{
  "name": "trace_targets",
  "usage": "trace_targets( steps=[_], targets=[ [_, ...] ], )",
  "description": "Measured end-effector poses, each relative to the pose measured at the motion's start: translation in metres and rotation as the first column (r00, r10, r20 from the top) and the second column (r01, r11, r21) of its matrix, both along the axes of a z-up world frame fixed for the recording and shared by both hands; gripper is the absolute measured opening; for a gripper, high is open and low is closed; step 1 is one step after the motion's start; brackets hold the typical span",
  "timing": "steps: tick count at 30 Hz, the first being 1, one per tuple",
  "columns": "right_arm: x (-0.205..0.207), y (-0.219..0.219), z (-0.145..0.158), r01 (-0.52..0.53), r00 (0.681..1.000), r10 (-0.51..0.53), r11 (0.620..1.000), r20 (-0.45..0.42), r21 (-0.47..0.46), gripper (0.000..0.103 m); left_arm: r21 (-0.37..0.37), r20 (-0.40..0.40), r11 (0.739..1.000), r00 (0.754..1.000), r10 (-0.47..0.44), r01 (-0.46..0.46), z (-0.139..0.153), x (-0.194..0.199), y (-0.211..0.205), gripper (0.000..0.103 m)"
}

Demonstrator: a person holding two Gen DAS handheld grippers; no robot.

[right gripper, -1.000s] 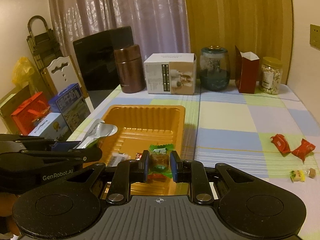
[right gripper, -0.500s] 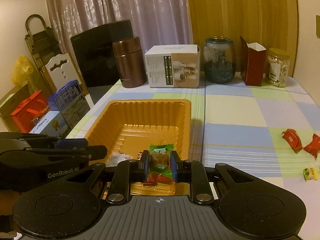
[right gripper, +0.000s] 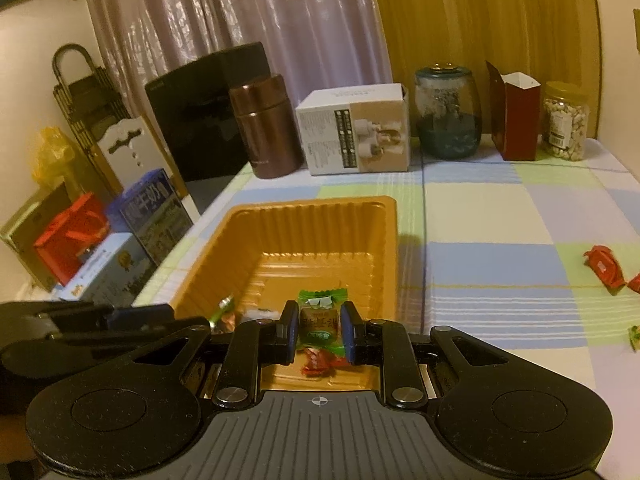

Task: Organize snacks
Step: 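Carry both snacks over the orange tray and open both tools to drop them, then move both open tools back toward the red candies on the table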

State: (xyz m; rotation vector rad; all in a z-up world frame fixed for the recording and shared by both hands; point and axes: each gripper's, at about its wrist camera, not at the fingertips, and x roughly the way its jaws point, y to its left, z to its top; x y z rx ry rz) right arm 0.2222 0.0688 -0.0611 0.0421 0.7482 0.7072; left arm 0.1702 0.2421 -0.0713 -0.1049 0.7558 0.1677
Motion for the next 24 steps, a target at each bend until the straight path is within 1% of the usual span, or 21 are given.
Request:
trace_targets(
  steps=[1,3,4,5,9,15,20,24],
  targets=[
    [0.001,-0.001,0.000,-0.006,1.000,0.006,1.000,-0.008,0.019,0.024,-0.001,-0.001,1.000,1.000,0.001,-0.001,0.000,-0.001,0.001,0.031],
    [0.003,-0.004,0.000,-0.001,1.000,0.002,0.999,-0.024,0.046,0.041,-0.004,-0.001,1.000,1.000,0.003,-0.003,0.000,-0.002,0.001,0.033],
    [0.004,-0.007,0.000,0.014,1.000,-0.013,0.999,-0.025,0.050,0.060,-0.008,-0.001,1.000,1.000,0.005,-0.005,0.000,-0.002,0.002,0.033],
    [0.004,-0.011,0.000,0.026,0.999,-0.025,0.998,-0.023,0.054,0.062,-0.010,-0.002,1.000,1.000,0.006,-0.006,0.000,-0.002,0.001,0.033],
    [0.002,-0.023,-0.001,0.059,0.998,-0.058,0.998,-0.022,0.034,0.062,-0.014,-0.002,1.000,1.000,0.004,-0.004,0.000,-0.005,-0.003,0.033],
    [-0.010,-0.057,0.000,0.122,0.992,-0.121,0.993,-0.027,0.008,0.062,-0.029,0.011,1.000,1.000,-0.005,0.006,0.007,-0.011,-0.016,0.035],
    [-0.024,-0.089,0.005,0.186,0.982,-0.186,0.983,-0.023,-0.005,0.062,-0.052,0.024,0.998,0.999,-0.028,0.030,0.014,-0.014,-0.035,0.039],
    [-0.034,-0.118,0.011,0.232,0.973,-0.232,0.973,-0.016,-0.004,0.062,-0.058,0.036,0.996,0.997,-0.066,0.068,0.022,-0.014,-0.059,0.044]
  ],
)
